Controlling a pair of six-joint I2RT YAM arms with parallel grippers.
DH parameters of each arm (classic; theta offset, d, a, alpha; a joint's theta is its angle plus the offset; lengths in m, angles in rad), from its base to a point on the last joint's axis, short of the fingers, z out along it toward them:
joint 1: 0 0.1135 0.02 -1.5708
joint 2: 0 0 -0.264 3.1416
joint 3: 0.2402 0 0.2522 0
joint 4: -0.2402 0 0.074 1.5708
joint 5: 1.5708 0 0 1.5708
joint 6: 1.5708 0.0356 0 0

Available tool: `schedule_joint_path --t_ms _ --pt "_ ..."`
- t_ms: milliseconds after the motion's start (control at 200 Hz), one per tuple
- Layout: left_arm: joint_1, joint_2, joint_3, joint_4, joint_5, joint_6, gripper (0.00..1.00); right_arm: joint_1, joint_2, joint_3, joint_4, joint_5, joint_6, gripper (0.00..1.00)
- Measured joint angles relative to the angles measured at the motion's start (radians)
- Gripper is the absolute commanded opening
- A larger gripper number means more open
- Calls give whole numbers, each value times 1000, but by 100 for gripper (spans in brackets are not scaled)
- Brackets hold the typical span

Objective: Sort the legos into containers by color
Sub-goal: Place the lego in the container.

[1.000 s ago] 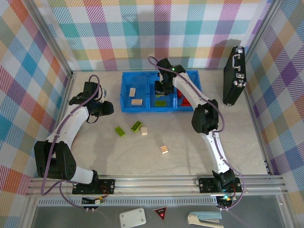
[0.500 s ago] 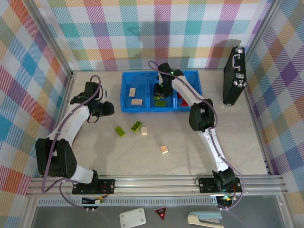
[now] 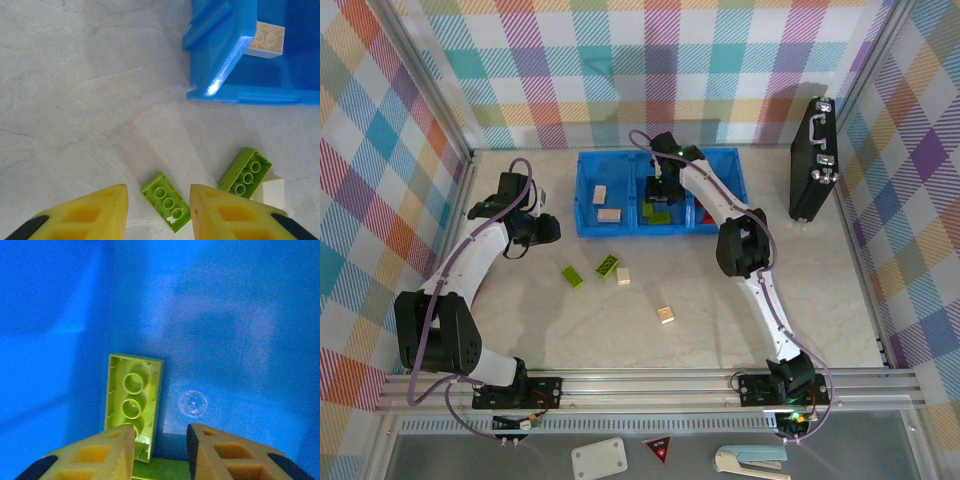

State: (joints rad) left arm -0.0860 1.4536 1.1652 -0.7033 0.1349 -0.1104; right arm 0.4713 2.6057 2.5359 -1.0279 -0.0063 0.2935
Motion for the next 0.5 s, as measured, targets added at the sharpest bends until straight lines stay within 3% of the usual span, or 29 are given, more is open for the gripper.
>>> schedule_joint_path --t_ms 185,505 --pt "0 0 0 0 5 0 37 -1 -33 -6 -35 26 -20 39" --pt "0 12 0 -3 14 -1 40 -2 -234 -106 -51 29 -26 40"
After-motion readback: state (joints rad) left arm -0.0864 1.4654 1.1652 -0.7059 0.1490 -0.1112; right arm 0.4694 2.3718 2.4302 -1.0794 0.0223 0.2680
